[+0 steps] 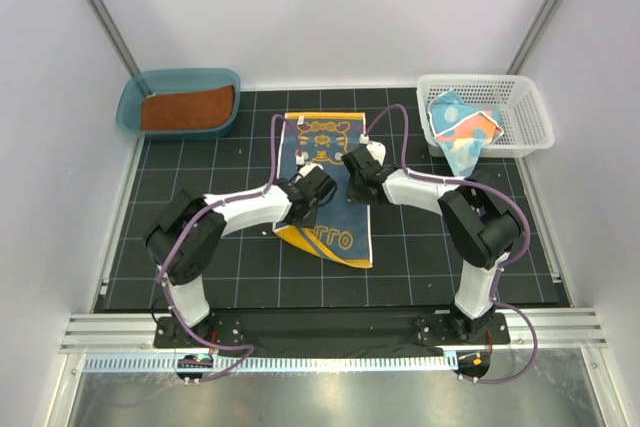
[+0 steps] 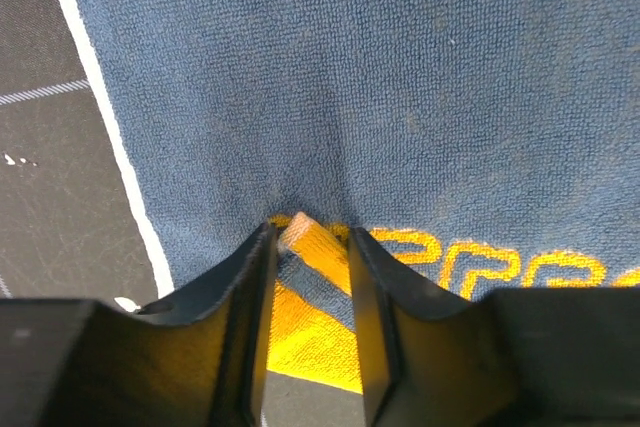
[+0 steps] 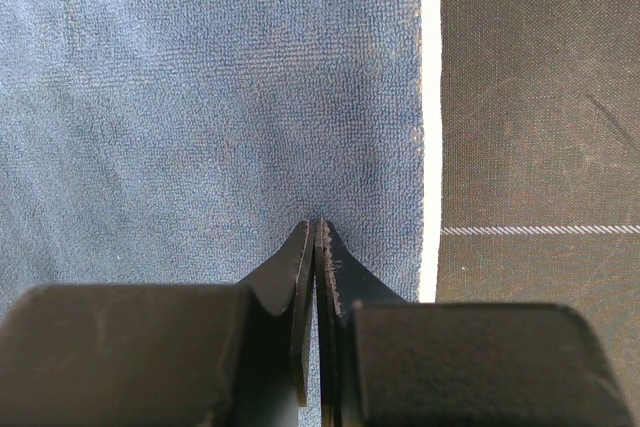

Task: Fold and stack the towels
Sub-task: Flatten out the crumpled towel

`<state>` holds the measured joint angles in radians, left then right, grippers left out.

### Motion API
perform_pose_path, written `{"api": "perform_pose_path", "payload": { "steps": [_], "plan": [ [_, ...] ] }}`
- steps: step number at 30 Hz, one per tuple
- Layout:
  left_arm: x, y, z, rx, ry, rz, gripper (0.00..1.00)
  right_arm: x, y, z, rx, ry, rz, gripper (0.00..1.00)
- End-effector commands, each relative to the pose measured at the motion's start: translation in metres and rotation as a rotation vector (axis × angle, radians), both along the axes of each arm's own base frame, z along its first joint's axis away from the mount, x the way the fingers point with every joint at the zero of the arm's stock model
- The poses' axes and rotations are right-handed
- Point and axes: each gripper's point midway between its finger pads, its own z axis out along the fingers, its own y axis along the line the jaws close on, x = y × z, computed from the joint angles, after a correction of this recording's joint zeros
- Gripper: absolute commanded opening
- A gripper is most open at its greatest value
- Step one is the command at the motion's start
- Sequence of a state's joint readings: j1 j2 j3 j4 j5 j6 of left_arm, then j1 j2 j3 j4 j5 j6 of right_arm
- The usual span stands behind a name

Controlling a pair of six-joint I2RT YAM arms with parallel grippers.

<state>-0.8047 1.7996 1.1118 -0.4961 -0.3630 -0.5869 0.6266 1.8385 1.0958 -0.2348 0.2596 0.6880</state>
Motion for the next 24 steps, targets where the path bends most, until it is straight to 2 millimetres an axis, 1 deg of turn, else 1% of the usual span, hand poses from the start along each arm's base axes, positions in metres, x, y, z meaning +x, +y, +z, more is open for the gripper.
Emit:
{"api": "perform_pose_path", "payload": {
  "steps": [1, 2, 8, 9, 10, 11, 13, 19, 20, 22, 23, 24],
  "plan": [
    [0.003, 0.001, 0.010, -0.023, -0.034, 0.003, 0.36, 0.006, 0.000, 0.023, 0.010, -0.045, -0.013, 0.09],
    [0.003, 0.002, 0.010, -0.023, -0.033, 0.005, 0.33, 0.006, 0.000, 0.023, 0.010, -0.045, -0.013, 0.09],
    [-0.007, 0.007, 0.014, -0.044, -0.023, 0.009, 0.26, 0.006, 0.001, 0.020, 0.012, -0.043, -0.015, 0.09],
    [-0.009, 0.008, 0.014, -0.048, -0.023, 0.011, 0.24, 0.005, 0.000, 0.019, 0.008, -0.038, -0.015, 0.09],
    [-0.013, 0.012, 0.011, -0.043, -0.013, 0.012, 0.23, 0.006, 0.000, 0.019, 0.011, -0.041, -0.018, 0.09],
    [-0.014, 0.012, 0.016, -0.056, -0.022, 0.015, 0.23, 0.006, 0.000, 0.019, 0.010, -0.041, -0.017, 0.09],
    [-0.018, 0.016, 0.016, -0.057, -0.022, 0.016, 0.23, 0.006, 0.000, 0.018, 0.008, -0.039, -0.017, 0.09],
    [-0.028, 0.019, 0.032, -0.115, -0.035, 0.022, 0.23, 0.006, 0.001, 0.014, 0.006, -0.035, -0.018, 0.09],
    [-0.034, 0.022, 0.028, -0.116, -0.021, 0.024, 0.23, 0.006, 0.001, 0.013, 0.007, -0.033, -0.018, 0.09],
    [-0.040, 0.023, 0.030, -0.146, -0.021, 0.033, 0.22, 0.006, 0.001, 0.014, 0.007, -0.034, -0.017, 0.09],
    [-0.047, 0.029, 0.024, -0.138, -0.009, 0.038, 0.22, 0.005, 0.001, 0.014, 0.007, -0.033, -0.015, 0.09],
    [-0.051, 0.032, 0.023, -0.140, -0.008, 0.045, 0.22, 0.004, 0.000, 0.014, 0.008, -0.033, -0.016, 0.09]
  ]
}}
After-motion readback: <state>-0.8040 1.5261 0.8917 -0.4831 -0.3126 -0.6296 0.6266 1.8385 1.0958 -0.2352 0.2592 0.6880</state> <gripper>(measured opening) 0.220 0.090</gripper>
